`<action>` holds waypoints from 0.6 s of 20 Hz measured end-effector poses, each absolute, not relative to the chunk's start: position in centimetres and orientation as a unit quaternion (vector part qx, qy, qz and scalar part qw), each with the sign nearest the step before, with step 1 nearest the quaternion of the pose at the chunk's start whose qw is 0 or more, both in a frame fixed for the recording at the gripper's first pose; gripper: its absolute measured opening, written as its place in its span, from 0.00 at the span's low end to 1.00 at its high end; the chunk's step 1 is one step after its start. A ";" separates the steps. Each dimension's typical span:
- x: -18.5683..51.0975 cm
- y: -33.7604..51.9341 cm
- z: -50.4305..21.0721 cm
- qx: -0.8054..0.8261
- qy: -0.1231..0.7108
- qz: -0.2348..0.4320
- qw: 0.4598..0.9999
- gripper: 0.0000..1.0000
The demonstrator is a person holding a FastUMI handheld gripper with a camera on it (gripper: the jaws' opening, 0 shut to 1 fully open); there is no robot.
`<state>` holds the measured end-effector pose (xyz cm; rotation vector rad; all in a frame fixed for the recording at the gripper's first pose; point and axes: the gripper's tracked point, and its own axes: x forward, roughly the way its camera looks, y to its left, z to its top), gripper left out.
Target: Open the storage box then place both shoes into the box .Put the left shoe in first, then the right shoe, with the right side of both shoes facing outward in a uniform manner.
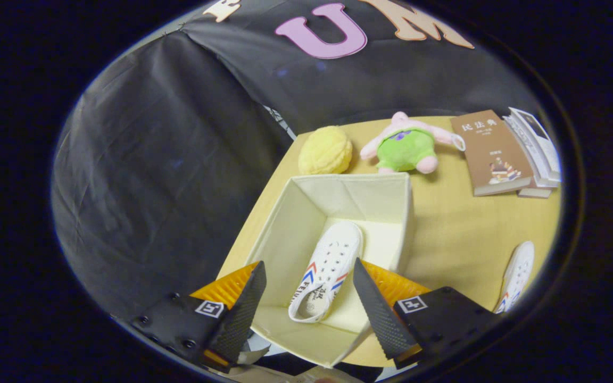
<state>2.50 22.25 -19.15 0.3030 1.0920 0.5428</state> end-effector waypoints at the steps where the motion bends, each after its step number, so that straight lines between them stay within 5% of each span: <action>1: 2.7 20.8 -18.9 0.136 0.505 0.249 0.815 1.00; 12: 4.0 5.1 -19.4 0.051 0.481 0.167 0.859 1.00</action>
